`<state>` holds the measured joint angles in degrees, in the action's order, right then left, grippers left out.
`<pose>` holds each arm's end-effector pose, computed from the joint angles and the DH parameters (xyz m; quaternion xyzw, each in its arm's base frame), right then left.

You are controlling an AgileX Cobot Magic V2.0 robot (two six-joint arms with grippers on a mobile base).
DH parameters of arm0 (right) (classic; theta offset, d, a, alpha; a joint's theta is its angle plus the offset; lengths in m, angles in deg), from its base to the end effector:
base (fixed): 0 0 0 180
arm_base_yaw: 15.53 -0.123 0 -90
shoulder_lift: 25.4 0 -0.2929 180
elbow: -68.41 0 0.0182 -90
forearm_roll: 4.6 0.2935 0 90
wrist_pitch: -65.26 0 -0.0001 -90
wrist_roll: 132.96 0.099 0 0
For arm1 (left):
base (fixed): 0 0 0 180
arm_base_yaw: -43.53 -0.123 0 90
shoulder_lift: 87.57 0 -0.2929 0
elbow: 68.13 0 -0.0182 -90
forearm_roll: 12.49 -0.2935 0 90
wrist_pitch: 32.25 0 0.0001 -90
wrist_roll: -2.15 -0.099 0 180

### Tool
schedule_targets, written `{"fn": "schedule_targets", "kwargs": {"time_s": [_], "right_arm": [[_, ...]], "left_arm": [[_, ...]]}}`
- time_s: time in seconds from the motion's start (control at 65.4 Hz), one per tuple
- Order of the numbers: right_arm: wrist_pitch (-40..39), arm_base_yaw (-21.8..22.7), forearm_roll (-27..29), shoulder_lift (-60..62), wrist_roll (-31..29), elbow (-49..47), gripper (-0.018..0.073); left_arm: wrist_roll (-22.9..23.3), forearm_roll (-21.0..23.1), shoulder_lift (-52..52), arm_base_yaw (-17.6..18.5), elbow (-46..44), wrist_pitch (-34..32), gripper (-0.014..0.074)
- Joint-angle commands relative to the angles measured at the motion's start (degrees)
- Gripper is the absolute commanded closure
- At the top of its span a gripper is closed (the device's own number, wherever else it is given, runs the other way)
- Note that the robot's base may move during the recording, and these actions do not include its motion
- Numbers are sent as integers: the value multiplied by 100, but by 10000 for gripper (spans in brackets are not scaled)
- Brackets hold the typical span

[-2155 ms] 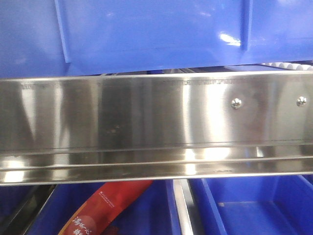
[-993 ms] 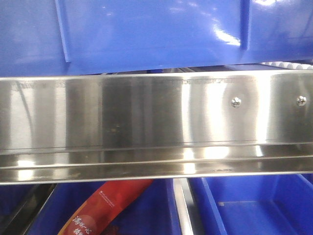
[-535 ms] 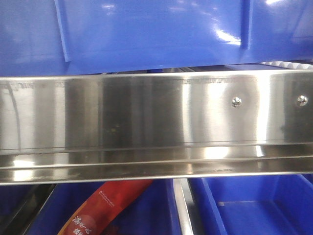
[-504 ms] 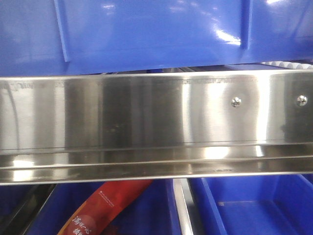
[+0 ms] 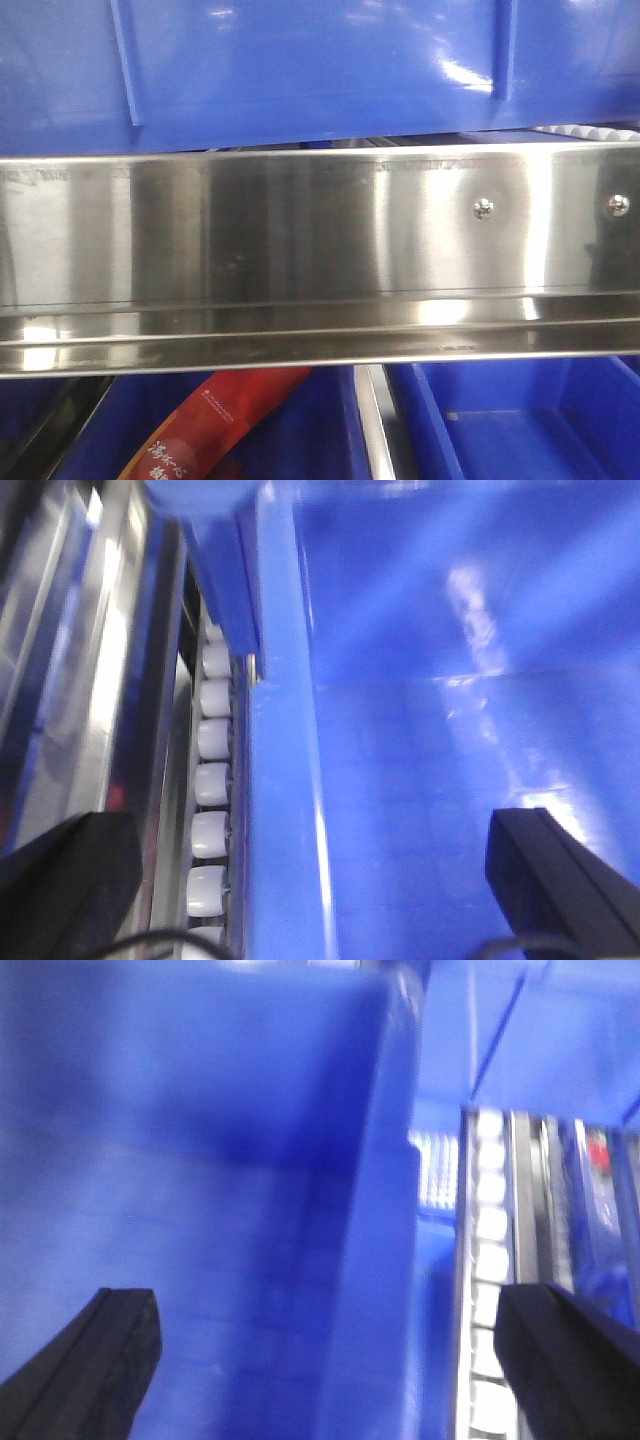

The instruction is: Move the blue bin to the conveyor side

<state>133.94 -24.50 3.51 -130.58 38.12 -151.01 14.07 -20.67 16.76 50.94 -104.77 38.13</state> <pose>0.4001 0.0763 0.4742 -0.1448 0.9082 0.0709 0.3862 0.4012 -0.0388 0.4622 -0.0383 0.9306 0.0104 0.3638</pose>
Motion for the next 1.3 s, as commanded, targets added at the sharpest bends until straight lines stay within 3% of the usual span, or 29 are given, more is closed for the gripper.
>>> {"fn": "schedule_targets", "kwargs": {"time_s": [0.0,0.856,1.284], "right_arm": [[-59,-10,-334,-96,-62,-60,0],[129,-252,-422,-209,93,-60,0],[129,-264,-536,-172,93,-60,0]], "left_arm": [[31,15,78,-18,-41,-42,-2],[9,150,223,-18,-41,-42,-2],[-131,-11,33,-28,-18,-42,-2]]}}
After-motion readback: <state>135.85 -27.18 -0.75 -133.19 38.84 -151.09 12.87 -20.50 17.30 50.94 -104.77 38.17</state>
